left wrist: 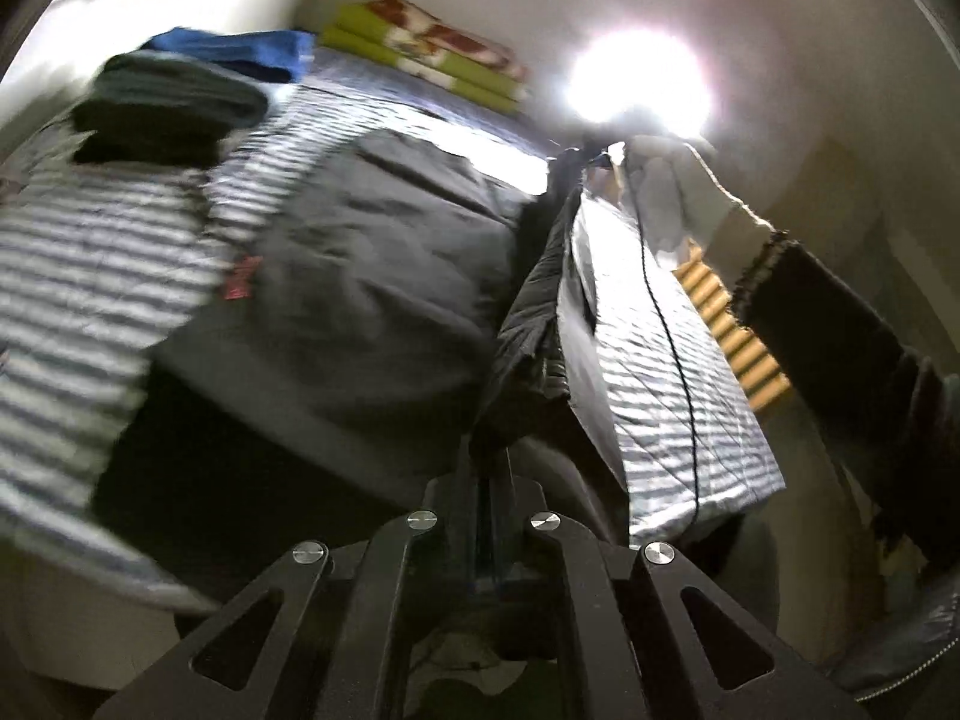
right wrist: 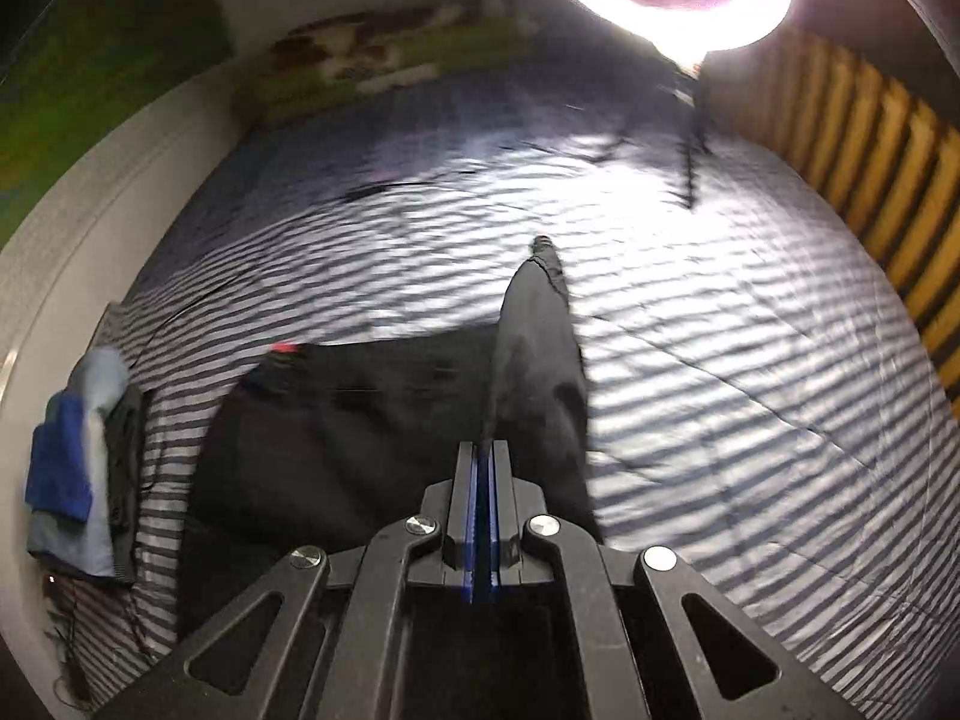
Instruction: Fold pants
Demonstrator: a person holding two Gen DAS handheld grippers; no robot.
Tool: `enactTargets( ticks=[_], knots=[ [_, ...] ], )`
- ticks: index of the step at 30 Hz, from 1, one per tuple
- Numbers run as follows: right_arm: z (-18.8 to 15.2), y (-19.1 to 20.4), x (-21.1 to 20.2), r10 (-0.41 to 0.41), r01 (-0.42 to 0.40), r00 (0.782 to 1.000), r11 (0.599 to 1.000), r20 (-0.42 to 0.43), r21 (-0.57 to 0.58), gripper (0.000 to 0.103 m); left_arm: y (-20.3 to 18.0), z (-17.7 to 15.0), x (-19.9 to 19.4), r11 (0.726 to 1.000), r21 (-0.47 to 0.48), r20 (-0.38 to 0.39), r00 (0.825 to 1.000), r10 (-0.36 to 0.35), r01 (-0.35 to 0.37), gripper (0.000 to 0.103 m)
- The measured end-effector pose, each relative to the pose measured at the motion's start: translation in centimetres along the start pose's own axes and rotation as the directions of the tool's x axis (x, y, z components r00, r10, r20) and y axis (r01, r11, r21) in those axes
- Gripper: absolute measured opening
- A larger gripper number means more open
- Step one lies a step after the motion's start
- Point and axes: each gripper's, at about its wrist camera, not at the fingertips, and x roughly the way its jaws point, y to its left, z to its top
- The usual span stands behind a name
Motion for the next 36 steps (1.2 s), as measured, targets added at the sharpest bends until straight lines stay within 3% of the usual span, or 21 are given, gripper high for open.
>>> enactTargets(
  ticks=[9, 19, 22, 26, 31, 36],
  knots=[
    [-2.2, 15.3, 3.5, -0.031, 0.026, 0.999, 0.981, -0.024, -0.194, 0.002, 8.6, -1.6, -3.1, 0.982, -0.167, 0.037, 0.995, 0.095, -0.088, 0.002],
    [-4.2, 23.0, 8.4, -0.065, 0.049, 0.996, 0.965, -0.055, -0.258, 0.002, 13.4, -2.5, -3.5, 0.96, -0.243, 0.026, 0.989, 0.147, -0.136, 0.002],
    [-4.7, 24.2, 9.5, -0.075, 0.056, 0.995, 0.958, -0.059, -0.281, 0.003, 14.1, -2.8, -3.3, 0.953, -0.256, 0.011, 0.985, 0.17, -0.161, 0.002],
    [-5.2, 24.5, 10.7, -0.021, -0.017, 0.992, 0.957, -0.127, -0.289, 0.012, 14.2, -3.3, -3.4, 0.947, -0.267, -0.011, 0.983, 0.184, -0.18, 0.002],
    [-5.1, 23.7, 7.4, 0.054, -0.084, 0.992, 0.953, -0.112, -0.291, 0.023, 14.9, -3.4, -3.3, 0.934, -0.302, -0.042, 0.982, 0.186, -0.19, 0.026],
    [-7.6, 19.4, -0.1, 0.188, -0.215, 0.975, 0.932, -0.121, -0.292, 0.028, 15.8, -3.0, -4.6, 0.92, -0.334, -0.017, 0.977, 0.211, -0.205, 0.042]
  ],
)
